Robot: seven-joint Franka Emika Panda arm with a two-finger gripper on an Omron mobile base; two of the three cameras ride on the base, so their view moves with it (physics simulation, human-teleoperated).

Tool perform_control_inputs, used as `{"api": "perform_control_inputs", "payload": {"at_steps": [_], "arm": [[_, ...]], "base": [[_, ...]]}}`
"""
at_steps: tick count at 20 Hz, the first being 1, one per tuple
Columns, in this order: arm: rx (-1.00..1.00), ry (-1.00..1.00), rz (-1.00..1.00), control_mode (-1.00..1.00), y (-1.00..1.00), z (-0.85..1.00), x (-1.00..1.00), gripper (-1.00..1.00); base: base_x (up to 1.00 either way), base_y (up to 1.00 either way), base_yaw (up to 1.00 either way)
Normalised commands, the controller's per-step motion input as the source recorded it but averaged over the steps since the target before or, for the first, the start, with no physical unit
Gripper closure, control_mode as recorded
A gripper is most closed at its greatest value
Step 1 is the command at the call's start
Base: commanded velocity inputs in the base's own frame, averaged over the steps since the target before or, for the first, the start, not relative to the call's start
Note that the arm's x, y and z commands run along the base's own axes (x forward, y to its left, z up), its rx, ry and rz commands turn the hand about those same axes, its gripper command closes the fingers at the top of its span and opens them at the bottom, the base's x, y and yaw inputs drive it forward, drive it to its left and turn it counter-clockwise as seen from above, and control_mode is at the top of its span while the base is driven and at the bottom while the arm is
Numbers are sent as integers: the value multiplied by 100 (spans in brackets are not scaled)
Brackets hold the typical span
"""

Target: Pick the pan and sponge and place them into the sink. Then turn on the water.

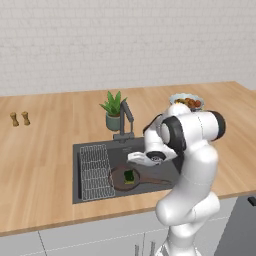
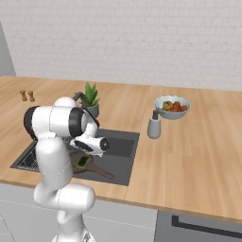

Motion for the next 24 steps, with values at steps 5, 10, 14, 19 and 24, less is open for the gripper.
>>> {"api": "perform_control_inputs", "payload": {"at_steps": [5, 10, 14, 19, 24], "arm": [[2, 0, 0, -100, -36, 46, -43, -100], [1, 0, 2, -100, -34, 49, -49, -100], [0, -7, 7, -100, -11, 84, -42, -100], [0, -15, 9, -100, -8, 81, -55, -100], [-3, -21, 8, -100, -12, 41, -63, -100]], "base": [[0, 0, 0], [0, 0, 0], [0, 0, 0], [0, 0, 0], [0, 0, 0]]}}
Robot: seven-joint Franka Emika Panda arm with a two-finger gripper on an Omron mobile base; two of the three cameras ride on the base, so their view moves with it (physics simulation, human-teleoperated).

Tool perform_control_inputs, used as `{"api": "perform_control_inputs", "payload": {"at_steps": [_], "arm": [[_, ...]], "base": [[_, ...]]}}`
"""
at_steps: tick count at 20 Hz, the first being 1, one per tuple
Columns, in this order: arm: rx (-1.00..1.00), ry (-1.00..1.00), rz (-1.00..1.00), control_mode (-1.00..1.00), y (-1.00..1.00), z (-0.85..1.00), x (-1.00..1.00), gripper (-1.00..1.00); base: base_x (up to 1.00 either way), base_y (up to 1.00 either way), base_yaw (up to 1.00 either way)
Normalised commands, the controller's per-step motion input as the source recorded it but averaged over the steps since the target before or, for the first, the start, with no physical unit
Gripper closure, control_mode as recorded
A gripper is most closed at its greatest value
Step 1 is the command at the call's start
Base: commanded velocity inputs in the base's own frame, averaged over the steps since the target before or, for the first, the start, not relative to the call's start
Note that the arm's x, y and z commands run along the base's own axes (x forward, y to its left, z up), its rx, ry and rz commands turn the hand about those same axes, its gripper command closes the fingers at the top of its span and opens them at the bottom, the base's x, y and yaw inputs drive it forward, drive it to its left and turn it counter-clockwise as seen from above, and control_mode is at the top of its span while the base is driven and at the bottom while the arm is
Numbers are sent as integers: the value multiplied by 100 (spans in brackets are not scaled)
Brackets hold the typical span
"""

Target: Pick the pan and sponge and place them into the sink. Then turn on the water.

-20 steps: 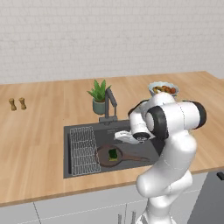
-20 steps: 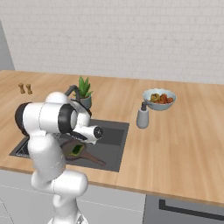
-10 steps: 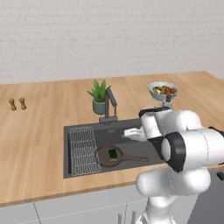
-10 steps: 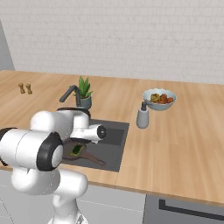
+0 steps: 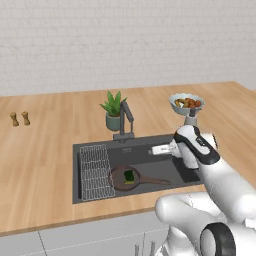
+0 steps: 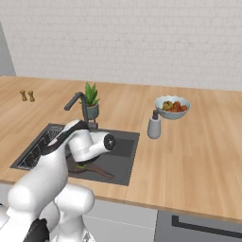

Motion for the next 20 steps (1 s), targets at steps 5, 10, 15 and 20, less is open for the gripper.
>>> {"api": "perform_control_inputs", "payload": {"at_steps": [5, 10, 15, 20], "arm": [[-2, -24, 13, -100, -15, 35, -28, -100], [0, -25, 16, -100, -20, 21, 1, -100], [0, -33, 18, -100, -31, 0, 12, -100], [0, -27, 15, -100, -11, 0, 35, -100]], "base": [[0, 0, 0], [0, 0, 0], [0, 0, 0], [0, 0, 0]]}}
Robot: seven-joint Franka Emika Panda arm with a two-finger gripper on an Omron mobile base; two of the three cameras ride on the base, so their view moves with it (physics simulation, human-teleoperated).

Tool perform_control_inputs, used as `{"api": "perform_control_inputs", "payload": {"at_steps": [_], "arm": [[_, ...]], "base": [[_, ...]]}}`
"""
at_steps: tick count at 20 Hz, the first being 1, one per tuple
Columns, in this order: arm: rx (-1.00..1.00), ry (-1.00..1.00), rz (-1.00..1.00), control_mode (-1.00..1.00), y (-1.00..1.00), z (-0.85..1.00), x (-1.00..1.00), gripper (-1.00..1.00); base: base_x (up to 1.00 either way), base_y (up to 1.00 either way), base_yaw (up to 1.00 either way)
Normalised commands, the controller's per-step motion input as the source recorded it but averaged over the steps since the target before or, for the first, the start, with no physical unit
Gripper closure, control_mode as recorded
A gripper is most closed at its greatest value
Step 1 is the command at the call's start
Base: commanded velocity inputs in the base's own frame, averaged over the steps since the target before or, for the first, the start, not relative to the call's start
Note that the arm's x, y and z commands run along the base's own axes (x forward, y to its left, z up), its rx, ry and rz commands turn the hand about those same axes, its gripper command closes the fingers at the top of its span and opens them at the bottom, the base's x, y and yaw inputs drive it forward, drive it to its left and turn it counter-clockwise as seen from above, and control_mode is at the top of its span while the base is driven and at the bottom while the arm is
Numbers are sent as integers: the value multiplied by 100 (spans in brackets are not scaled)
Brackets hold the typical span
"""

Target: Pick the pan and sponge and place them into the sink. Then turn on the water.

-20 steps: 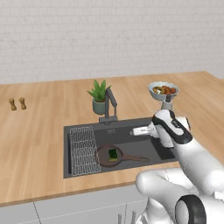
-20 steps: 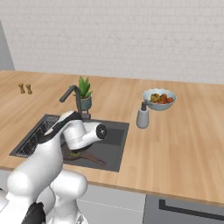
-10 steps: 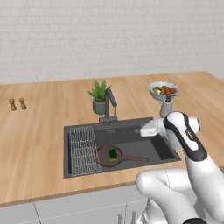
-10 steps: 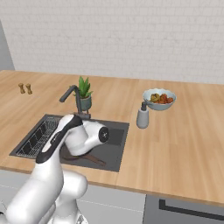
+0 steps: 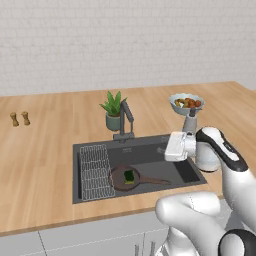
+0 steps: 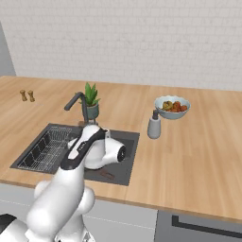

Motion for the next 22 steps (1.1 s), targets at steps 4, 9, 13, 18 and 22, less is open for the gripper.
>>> {"api": "perform_control_inputs", "payload": {"at_steps": [4, 9, 13, 18, 22], "arm": [[0, -17, 8, -100, 0, 1, 64, -100], [0, -18, 9, -100, 0, 0, 60, -100], [0, -10, 11, -100, -1, 0, 41, -100], [0, -1, 8, -100, 0, 0, 29, -100], [0, 0, 2, -100, 0, -9, 4, -100]], "base": [[0, 0, 0], [0, 0, 0], [0, 0, 0], [0, 0, 0], [0, 0, 0]]}}
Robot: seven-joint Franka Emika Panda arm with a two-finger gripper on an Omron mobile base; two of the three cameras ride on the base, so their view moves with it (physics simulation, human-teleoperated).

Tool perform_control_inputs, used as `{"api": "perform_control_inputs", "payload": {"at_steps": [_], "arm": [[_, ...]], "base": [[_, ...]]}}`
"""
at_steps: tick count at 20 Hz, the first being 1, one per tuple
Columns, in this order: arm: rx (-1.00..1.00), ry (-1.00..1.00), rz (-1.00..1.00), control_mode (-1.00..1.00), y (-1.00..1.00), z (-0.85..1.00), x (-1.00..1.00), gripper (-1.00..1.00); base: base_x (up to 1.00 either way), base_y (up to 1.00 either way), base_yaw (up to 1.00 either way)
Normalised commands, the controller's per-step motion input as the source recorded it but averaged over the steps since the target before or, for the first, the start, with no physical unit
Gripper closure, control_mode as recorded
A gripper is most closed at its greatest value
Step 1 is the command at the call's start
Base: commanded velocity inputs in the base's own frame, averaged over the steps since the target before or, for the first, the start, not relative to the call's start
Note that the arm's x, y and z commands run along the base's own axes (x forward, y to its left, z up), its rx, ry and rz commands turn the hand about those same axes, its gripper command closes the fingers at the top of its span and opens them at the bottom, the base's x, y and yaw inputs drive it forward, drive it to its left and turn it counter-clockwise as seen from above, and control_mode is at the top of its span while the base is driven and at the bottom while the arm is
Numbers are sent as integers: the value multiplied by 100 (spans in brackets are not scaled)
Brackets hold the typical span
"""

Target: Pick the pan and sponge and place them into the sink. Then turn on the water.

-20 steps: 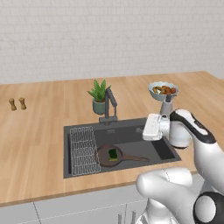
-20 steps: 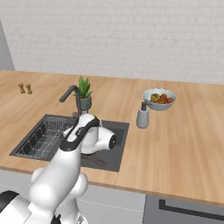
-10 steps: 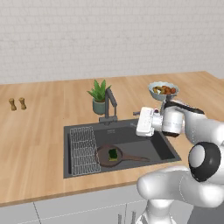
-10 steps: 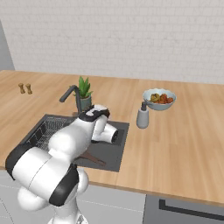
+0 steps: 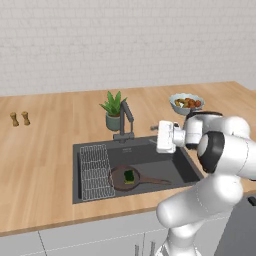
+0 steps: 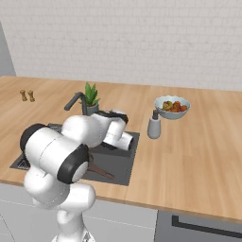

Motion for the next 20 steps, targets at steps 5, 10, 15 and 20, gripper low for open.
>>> {"api": "perform_control_inputs", "payload": {"at_steps": [5, 10, 15, 20], "arm": [[0, 0, 0, -100, 0, -9, 0, -100], [0, 6, -8, -100, 2, -2, 0, -100], [0, 19, -14, -100, 6, 0, 8, -100], [-3, 17, -7, -100, 13, 4, 20, -100]], "base": [[0, 0, 0], [0, 0, 0], [0, 0, 0], [0, 0, 0]]}}
